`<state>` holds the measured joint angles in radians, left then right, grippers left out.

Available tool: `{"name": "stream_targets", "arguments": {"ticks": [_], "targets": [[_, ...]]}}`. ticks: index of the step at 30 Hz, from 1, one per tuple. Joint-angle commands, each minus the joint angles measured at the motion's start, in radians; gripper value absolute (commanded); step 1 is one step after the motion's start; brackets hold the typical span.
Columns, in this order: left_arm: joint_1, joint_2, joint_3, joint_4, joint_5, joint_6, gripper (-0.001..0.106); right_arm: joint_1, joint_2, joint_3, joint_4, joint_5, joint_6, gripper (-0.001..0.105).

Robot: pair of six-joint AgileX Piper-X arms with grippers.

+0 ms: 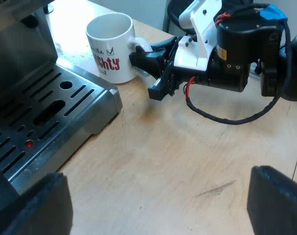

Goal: Remove mug from coffee machine

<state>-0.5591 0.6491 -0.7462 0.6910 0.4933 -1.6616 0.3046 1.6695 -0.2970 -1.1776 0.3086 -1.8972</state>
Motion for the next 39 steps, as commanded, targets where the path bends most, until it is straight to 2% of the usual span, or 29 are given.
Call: {"name": "stream_targets", "arguments": {"ticks": [1,3,4,6,8,11,13,15,19,24,28,39], "targets": [[-0.005,0.001,-0.008,-0.007,-0.011,0.01,0.087,-0.002,-0.001,-0.008,-0.047,0.006,-0.008,0.0],[-0.005,0.001,-0.008,-0.007,-0.011,0.01,0.087,-0.002,-0.001,-0.008,-0.035,0.006,-0.008,0.0],[-0.005,0.001,-0.008,-0.007,-0.011,0.01,0.087,-0.002,-0.001,-0.008,-0.028,0.006,-0.008,0.004],[-0.005,0.002,-0.008,-0.007,-0.011,0.01,0.087,-0.002,-0.001,-0.008,-0.02,0.006,-0.006,0.016],[-0.005,0.003,-0.003,-0.01,-0.011,0.01,0.087,-0.002,-0.001,-0.008,-0.02,0.006,0.021,0.034],[-0.005,0.005,0.015,-0.017,-0.011,0.01,0.087,-0.002,-0.001,-0.008,-0.005,0.006,0.056,0.053],[-0.005,0.008,0.027,-0.017,-0.011,0.01,0.087,-0.002,-0.001,-0.008,0.012,0.006,0.067,0.057],[-0.005,0.009,0.033,-0.017,-0.013,0.01,0.087,-0.002,-0.001,-0.008,0.032,0.006,0.07,0.058],[-0.005,0.009,0.034,-0.029,-0.084,0.01,0.087,-0.002,-0.002,-0.004,0.055,0.006,0.088,0.058],[-0.005,0.009,0.034,-0.078,-0.103,0.014,0.087,0.0,-0.011,0.012,0.059,0.006,0.107,0.058],[0.001,0.013,0.034,-0.092,-0.173,0.014,0.087,0.001,-0.031,0.033,0.061,0.004,0.107,0.058],[0.034,0.086,0.034,-0.092,-0.176,0.014,0.087,0.001,-0.031,0.045,0.086,0.01,0.088,0.058]]}}
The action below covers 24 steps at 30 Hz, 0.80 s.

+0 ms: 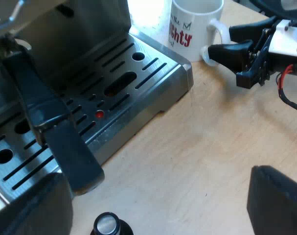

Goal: Remove mug from coffee machine

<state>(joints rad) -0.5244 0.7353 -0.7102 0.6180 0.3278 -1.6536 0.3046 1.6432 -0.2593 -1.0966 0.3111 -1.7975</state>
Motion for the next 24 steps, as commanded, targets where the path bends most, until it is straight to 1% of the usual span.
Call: {"name": "stream_targets", "arguments": {"ticks": [1,10,12,13,14,18,21,23,24], "targets": [[-0.001,0.0,-0.002,-0.019,-0.01,0.005,0.087,0.001,-0.005,0.007,0.005,0.007,-0.012,0.058],[-0.001,0.0,-0.002,-0.019,-0.01,0.005,0.087,0.006,-0.01,0.002,0.017,0.004,-0.008,0.058],[-0.001,0.0,-0.002,-0.019,-0.01,0.005,0.087,0.029,-0.035,0.004,0.02,0.001,-0.021,0.058],[-0.001,0.0,-0.002,-0.019,-0.01,0.005,0.087,0.047,-0.06,0.004,0.039,0.001,-0.052,0.058],[-0.001,0.0,-0.002,-0.019,-0.01,0.005,0.087,0.057,-0.084,0.004,0.074,0.003,-0.061,0.058],[-0.001,0.0,-0.002,-0.019,-0.01,0.003,0.087,0.063,-0.178,0.004,0.206,0.003,-0.022,0.058],[-0.001,0.0,-0.002,-0.019,-0.003,0.003,0.087,0.063,-0.277,0.004,0.284,0.003,-0.02,0.058],[-0.001,0.0,-0.002,-0.019,0.014,-0.001,0.087,0.063,-0.357,0.004,0.347,0.003,-0.023,0.058],[-0.001,0.0,-0.004,-0.019,0.017,-0.004,0.087,0.063,-0.372,0.004,0.369,0.003,-0.023,0.058]]}}
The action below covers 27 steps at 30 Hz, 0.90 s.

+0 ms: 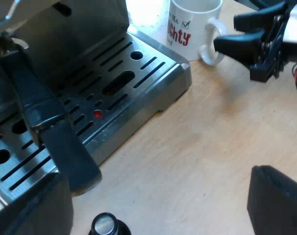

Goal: Remove mug from coffee machine

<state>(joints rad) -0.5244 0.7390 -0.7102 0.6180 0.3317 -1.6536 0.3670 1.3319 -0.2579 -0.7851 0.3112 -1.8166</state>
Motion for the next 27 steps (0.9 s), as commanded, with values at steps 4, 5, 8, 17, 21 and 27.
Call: {"name": "stream_targets", "arguments": {"ticks": [4,5,8,17,21,27], "targets": [[-0.001,-0.016,-0.004,-0.019,0.018,-0.01,0.087,0.001,-0.22,0.003,0.216,0.0,-0.004,0.058],[-0.001,-0.022,-0.004,-0.019,0.018,-0.016,0.087,0.001,-0.271,0.004,0.274,0.0,-0.004,0.058],[-0.001,-0.048,-0.004,-0.019,0.018,-0.032,0.087,0.001,-0.389,0.004,0.372,0.0,-0.004,0.058],[-0.001,-0.132,-0.004,0.01,0.016,-0.077,0.087,0.001,-0.72,-0.037,0.771,0.0,0.007,0.058],[-0.001,-0.168,-0.004,0.018,0.013,-0.077,0.087,0.001,-0.822,-0.089,0.943,0.0,0.007,0.058],[-0.001,-0.235,-0.004,0.02,-0.02,-0.101,0.087,0.001,-0.924,-0.192,1.147,0.0,0.002,0.058]]}}
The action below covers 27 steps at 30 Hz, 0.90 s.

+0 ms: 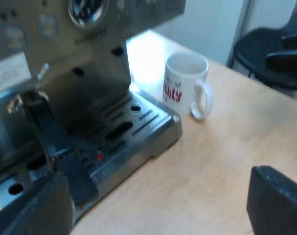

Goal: Remove mug from coffee machine

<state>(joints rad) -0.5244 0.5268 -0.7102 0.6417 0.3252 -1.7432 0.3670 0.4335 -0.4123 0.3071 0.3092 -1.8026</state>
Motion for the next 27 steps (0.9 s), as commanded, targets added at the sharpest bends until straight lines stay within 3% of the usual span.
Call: {"name": "stream_targets", "arguments": {"ticks": [1,9,15,22,27], "targets": [[-0.001,-0.029,-0.004,-0.004,-0.014,-0.011,0.087,0.001,-0.032,-0.044,0.063,0.002,-0.014,0.058],[0.054,-0.079,-0.027,0.006,-0.053,-0.011,0.087,0.001,-0.054,-0.174,0.211,-0.06,-0.015,0.058],[0.197,-0.079,-0.108,0.083,-0.053,0.051,0.087,-0.002,-0.056,-0.239,0.251,-0.06,-0.015,0.058],[0.358,-0.081,-0.173,0.155,-0.021,0.058,0.087,-0.004,-0.056,-0.278,0.258,-0.039,-0.015,0.058],[0.398,-0.127,-0.182,0.17,-0.023,0.058,0.087,-0.004,-0.058,-0.291,0.258,0.007,-0.015,0.058]]}}
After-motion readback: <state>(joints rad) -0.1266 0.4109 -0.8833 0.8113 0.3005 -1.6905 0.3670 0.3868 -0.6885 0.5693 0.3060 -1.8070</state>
